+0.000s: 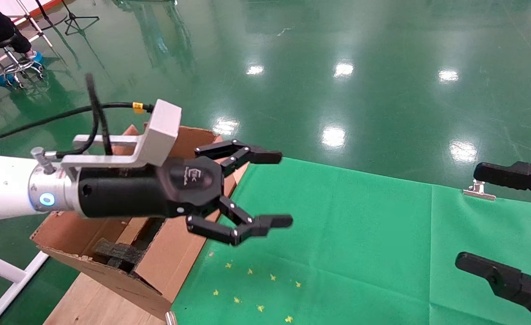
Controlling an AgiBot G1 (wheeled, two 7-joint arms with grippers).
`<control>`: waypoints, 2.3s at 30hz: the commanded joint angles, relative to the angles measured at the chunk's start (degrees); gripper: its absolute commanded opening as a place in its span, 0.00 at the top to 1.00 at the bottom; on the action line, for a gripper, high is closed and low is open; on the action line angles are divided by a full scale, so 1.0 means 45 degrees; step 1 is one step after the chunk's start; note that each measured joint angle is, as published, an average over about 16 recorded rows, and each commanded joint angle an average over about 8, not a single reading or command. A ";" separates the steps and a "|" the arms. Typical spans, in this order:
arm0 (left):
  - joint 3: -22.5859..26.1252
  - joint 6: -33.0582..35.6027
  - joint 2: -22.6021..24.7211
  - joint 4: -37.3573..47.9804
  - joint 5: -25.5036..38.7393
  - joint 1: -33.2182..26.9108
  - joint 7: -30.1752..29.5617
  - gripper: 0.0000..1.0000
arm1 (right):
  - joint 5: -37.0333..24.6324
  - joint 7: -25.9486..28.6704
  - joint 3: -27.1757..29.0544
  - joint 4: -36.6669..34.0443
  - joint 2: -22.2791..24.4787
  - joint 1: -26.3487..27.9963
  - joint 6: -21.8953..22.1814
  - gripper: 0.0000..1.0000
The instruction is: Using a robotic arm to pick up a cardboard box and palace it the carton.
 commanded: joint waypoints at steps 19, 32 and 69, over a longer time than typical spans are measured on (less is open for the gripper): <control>-0.0787 0.0881 0.0363 -0.1272 -0.1708 0.0893 0.1097 0.00 | 0.0002 -0.0001 0.0001 -0.0004 0.0003 -0.0003 0.0002 0.00; -0.0706 0.0785 0.0327 -0.1151 -0.1524 0.0807 0.1032 0.00 | 0.0002 -0.0001 0.0001 -0.0004 0.0003 -0.0003 0.0003 0.00; -0.0663 0.0740 0.0306 -0.1092 -0.1433 0.0760 0.0999 0.00 | 0.0002 -0.0001 0.0000 -0.0004 0.0003 -0.0003 0.0003 0.00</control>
